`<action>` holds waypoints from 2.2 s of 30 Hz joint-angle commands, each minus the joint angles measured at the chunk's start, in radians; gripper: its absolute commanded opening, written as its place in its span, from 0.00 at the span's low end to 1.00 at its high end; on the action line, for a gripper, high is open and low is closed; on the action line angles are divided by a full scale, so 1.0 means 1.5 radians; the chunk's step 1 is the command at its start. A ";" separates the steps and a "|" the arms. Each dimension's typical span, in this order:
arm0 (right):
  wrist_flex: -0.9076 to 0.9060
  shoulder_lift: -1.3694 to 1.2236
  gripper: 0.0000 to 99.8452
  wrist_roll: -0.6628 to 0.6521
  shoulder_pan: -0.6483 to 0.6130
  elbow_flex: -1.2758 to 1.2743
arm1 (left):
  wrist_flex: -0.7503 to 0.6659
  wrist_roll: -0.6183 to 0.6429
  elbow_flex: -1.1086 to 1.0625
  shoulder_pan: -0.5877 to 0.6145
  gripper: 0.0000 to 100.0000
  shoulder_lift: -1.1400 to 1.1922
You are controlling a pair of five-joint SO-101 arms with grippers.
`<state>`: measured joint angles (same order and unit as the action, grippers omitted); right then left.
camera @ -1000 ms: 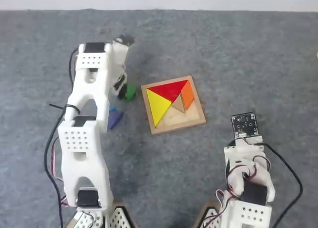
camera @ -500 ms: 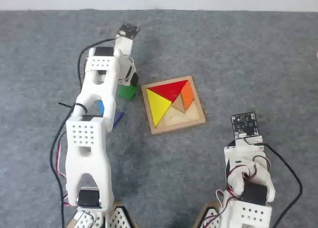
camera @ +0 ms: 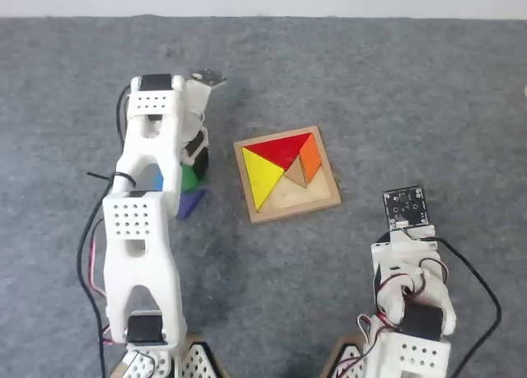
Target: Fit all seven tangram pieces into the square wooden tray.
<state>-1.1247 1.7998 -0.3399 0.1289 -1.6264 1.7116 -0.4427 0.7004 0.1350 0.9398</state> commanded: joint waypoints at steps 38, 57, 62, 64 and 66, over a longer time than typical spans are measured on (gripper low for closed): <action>0.036 0.009 0.01 -0.024 0.007 -0.008 | -0.234 -0.375 -0.434 0.049 0.25 -0.251; 0.038 0.009 0.01 -0.024 0.010 -0.008 | -0.178 -0.308 -0.433 0.013 0.01 -0.336; 0.038 0.009 0.01 -0.024 0.009 -0.007 | -0.127 -0.269 -0.432 -0.057 0.01 -0.453; 0.038 0.009 0.01 -0.024 0.011 -0.006 | -0.128 -0.238 -0.430 -0.104 0.01 -0.475; 0.037 0.009 0.01 -0.024 0.012 -0.004 | -0.140 -0.199 -0.428 -0.163 0.01 -0.480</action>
<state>-1.0925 1.7998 -0.3598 0.1320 -1.6479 1.4952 -0.8416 0.0253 0.0384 0.3199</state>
